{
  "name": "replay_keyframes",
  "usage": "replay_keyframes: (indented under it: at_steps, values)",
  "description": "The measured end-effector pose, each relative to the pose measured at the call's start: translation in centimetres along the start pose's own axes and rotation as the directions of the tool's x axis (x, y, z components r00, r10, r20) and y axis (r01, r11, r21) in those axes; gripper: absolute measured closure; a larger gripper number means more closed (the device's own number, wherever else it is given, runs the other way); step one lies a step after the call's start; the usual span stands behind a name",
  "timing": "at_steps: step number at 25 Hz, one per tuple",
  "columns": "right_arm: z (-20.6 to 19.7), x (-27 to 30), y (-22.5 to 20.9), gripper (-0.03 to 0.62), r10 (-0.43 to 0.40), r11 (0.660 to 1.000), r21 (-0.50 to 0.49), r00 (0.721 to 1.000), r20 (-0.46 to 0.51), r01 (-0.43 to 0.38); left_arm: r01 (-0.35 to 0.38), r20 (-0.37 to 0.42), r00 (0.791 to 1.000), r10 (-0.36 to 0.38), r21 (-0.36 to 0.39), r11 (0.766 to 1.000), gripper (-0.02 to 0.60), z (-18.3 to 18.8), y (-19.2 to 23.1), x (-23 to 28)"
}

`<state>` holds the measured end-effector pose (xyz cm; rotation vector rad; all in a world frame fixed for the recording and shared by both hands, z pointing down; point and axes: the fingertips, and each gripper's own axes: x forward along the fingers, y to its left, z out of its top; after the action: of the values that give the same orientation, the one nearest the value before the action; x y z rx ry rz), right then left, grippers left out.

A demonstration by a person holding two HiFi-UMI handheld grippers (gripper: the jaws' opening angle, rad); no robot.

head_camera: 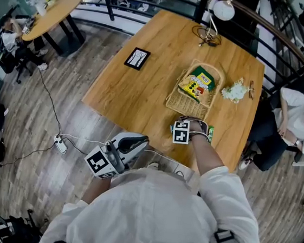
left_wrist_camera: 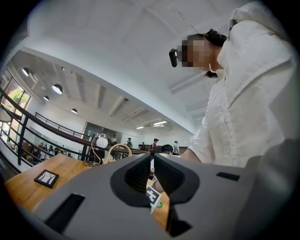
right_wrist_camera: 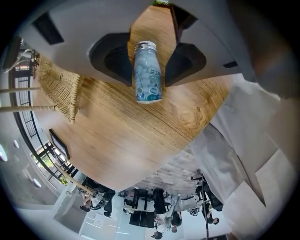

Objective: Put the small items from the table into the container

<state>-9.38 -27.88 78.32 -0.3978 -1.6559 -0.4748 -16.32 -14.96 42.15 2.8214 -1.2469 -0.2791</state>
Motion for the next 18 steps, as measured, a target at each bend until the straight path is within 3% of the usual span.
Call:
replay_keyframes:
  at_steps: [2, 5, 14, 18]
  values:
    - [0.1, 0.0, 0.5, 0.413, 0.029, 1.0, -0.005, 1.0, 0.0, -0.029, -0.001, -0.001, 1.0, 0.001, -0.001, 1.0, 0.572, 0.0, 0.0, -0.1]
    - [0.1, -0.1, 0.7, 0.418, 0.03, 1.0, 0.002, 1.0, -0.005, -0.03, -0.002, -0.001, 1.0, 0.002, -0.001, 1.0, 0.572, 0.1, 0.0, -0.4]
    - [0.3, -0.9, 0.5, 0.419, -0.035, 0.996, 0.08, 0.999, 0.014, 0.034, 0.02, 0.004, 1.0, -0.02, -0.001, 1.0, 0.572, 0.2, -0.3, -0.1]
    - [1.2, -4.0, -0.5, 0.419, -0.11, 0.986, 0.133, 0.992, 0.062, 0.101, 0.039, 0.01, 0.999, -0.039, -0.002, 0.999, 0.572, 0.1, -0.5, 0.2]
